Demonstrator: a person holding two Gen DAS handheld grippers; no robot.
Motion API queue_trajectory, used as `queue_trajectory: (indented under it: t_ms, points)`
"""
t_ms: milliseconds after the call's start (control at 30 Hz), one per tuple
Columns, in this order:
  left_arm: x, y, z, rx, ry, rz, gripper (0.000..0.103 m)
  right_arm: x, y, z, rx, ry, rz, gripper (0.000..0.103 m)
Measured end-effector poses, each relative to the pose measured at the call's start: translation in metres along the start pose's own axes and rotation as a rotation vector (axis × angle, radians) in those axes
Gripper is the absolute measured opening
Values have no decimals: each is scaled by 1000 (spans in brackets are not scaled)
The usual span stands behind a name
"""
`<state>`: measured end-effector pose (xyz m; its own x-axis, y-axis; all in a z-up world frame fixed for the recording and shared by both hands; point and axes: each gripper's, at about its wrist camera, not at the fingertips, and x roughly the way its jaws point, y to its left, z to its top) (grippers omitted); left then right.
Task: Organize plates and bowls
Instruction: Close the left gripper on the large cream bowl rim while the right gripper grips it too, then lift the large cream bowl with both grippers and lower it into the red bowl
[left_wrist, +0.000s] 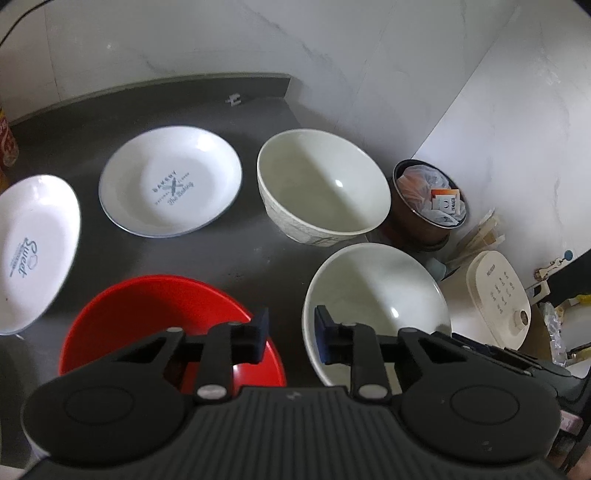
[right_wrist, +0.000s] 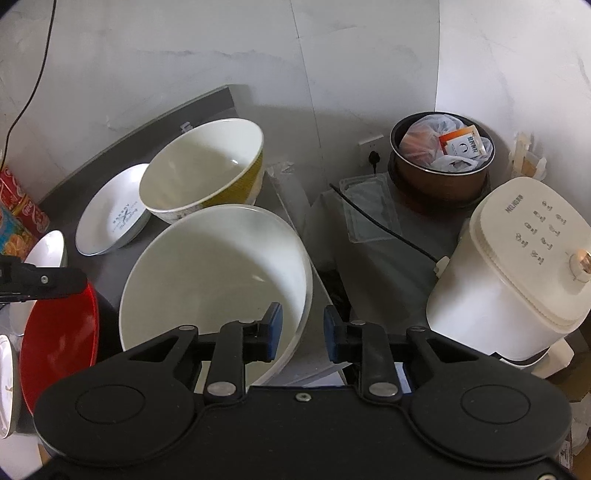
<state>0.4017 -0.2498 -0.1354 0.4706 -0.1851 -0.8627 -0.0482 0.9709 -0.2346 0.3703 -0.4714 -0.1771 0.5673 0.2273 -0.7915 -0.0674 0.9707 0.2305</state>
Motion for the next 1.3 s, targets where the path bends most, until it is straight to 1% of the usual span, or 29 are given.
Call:
queue_trajectory:
  t_ms: [67, 233, 367, 433, 500, 600, 667, 700, 833, 1033, 1133, 1300]
  points:
    - [7, -2, 2, -22, 18, -4, 25, 3, -2, 2, 0, 14, 6, 21]
    - [30, -9, 5, -29, 51, 32, 25, 12, -3, 5, -23, 32, 24, 20]
    - [43, -15, 3, 3, 64, 71, 25, 18, -6, 5, -25, 39, 33, 19]
    - [49, -15, 2, -7, 80, 70, 25, 20, -6, 4, -23, 41, 42, 18]
    - [54, -15, 1, -8, 83, 76, 22, 21, -5, 3, -29, 42, 50, 14]
    - [64, -16, 3, -11, 113, 65, 17, 21, -3, 3, -45, 35, 46, 13]
    - [67, -14, 3, -33, 133, 43, 10, 20, -3, 3, -47, 32, 48, 12]
    - [67, -14, 3, -39, 133, 46, 10, 19, -3, 4, -51, 28, 50, 12]
    - [57, -14, 2, -29, 122, 25, 10, 8, 1, 7, -75, -3, 35, 12]
    - [27, -9, 8, -36, 62, -20, 10, -17, 13, 19, -102, -53, 26, 12]
    - [9, 0, 11, -43, 40, -28, 10, -30, 24, 24, -104, -77, 33, 12]
    - [-23, 20, 14, -36, -21, -31, 10, -47, 49, 25, -117, -109, 46, 12]
